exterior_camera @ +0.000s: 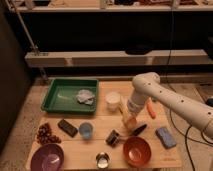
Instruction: Place apple in plastic cup
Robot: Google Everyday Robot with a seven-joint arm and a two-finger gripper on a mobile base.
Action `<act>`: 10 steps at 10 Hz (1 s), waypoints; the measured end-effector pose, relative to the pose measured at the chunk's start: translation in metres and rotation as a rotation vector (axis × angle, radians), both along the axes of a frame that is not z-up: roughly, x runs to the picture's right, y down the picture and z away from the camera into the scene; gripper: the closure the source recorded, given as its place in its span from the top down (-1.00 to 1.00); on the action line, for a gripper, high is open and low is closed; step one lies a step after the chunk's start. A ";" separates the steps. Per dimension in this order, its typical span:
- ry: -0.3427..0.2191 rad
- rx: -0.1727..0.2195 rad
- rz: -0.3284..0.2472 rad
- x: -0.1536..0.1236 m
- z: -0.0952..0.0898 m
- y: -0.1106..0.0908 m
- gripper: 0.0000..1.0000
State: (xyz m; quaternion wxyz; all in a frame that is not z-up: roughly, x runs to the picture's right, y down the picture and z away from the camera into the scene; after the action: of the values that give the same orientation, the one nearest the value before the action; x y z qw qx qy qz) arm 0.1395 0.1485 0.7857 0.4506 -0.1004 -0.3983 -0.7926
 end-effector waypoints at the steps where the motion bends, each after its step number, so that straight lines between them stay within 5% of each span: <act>1: 0.000 0.013 -0.001 0.000 -0.011 -0.009 -0.97; 3: -0.038 0.052 0.019 0.003 -0.034 -0.034 -0.97; 5: -0.155 0.090 0.050 0.003 -0.049 -0.054 -0.97; 8: -0.265 0.099 0.026 -0.036 -0.051 -0.066 -0.97; 10: -0.334 0.085 -0.021 -0.086 -0.049 -0.067 -0.97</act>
State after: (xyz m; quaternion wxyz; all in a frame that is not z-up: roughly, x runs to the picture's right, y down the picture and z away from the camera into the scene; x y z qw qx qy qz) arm 0.0538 0.0814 0.7363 0.3739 0.0476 -0.4326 -0.8190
